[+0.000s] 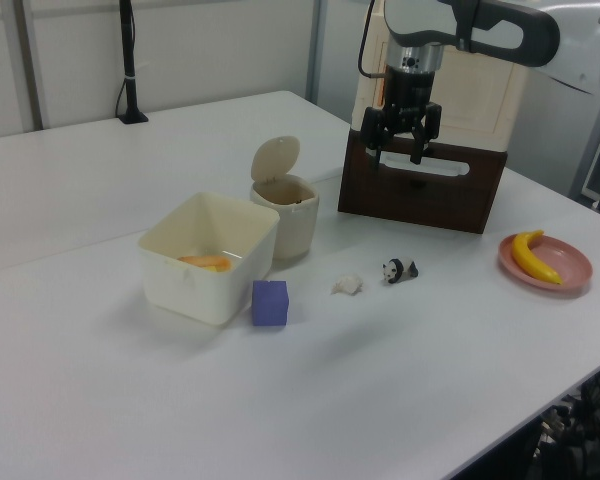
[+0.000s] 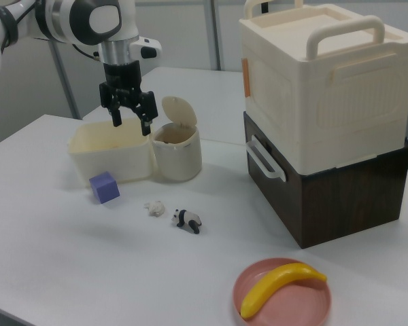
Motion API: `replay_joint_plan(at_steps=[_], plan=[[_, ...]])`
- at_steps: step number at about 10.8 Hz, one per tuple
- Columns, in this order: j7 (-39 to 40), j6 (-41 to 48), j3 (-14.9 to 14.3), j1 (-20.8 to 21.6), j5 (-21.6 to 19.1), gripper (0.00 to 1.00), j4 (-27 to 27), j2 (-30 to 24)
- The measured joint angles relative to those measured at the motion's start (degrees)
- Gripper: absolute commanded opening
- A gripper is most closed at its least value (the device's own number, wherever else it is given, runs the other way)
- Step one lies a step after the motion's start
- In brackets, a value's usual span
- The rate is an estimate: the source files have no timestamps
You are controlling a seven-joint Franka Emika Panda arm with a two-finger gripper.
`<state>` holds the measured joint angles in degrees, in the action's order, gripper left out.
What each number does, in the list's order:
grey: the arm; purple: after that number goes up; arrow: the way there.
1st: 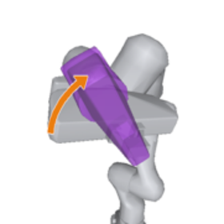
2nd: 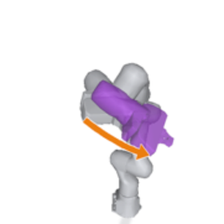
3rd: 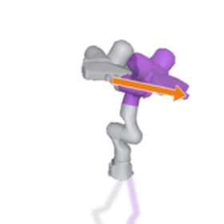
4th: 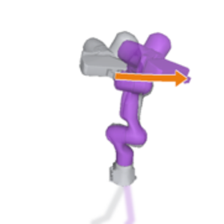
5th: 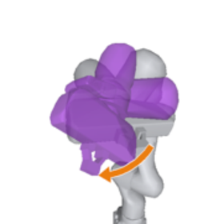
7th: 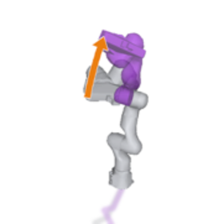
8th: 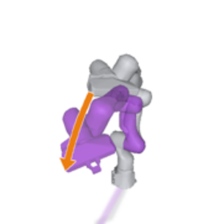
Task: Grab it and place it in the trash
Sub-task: 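Move the gripper down over the small white crumpled paper piece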
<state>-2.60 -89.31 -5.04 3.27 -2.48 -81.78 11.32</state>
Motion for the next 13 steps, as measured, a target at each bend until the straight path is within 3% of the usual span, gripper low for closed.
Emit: replay_joint_plan(at_steps=[7,11,13], plan=[[2.4,-1.0,0.4,0.1,0.0,0.97,-4.2,1.7],[2.6,-12.8,0.5,0.4,0.7,0.94,-11.1,4.3],[2.6,-17.7,0.6,1.6,2.6,0.93,-13.1,8.1]])
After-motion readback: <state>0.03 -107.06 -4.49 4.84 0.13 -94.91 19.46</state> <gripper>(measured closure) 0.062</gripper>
